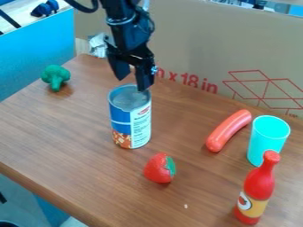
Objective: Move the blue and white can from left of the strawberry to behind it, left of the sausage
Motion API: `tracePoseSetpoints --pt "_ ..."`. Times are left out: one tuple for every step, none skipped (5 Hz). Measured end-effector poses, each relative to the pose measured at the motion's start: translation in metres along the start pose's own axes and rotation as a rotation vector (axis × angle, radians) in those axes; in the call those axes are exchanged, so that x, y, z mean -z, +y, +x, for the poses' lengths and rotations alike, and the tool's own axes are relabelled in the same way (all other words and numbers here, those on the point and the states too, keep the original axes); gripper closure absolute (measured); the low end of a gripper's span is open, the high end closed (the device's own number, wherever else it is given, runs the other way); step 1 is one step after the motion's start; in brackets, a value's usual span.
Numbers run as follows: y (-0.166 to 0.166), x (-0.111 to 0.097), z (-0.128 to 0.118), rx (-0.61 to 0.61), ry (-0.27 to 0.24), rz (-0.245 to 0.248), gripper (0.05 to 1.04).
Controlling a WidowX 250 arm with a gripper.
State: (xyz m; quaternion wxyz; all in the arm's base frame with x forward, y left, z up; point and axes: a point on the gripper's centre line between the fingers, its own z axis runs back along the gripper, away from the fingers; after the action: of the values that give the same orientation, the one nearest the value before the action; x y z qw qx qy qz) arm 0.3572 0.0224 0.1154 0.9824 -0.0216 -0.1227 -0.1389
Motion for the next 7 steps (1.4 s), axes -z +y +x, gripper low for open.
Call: tracePoseSetpoints --pt "0.002 0.004 0.003 -0.007 0.026 -0.011 0.082" --pt "0.01 0.003 -0.011 -0.069 0.099 0.011 0.082" --pt "0.016 0.003 -0.018 -0.096 0.128 0.023 0.083" --pt "0.02 0.009 -0.013 -0.082 0.13 0.028 0.082" --pt "0.028 0.016 0.004 -0.072 0.105 0.013 0.082" --pt "0.028 0.017 0.018 -0.04 0.055 0.016 0.082" --pt "0.025 0.019 0.03 -0.015 0.024 -0.007 0.082"
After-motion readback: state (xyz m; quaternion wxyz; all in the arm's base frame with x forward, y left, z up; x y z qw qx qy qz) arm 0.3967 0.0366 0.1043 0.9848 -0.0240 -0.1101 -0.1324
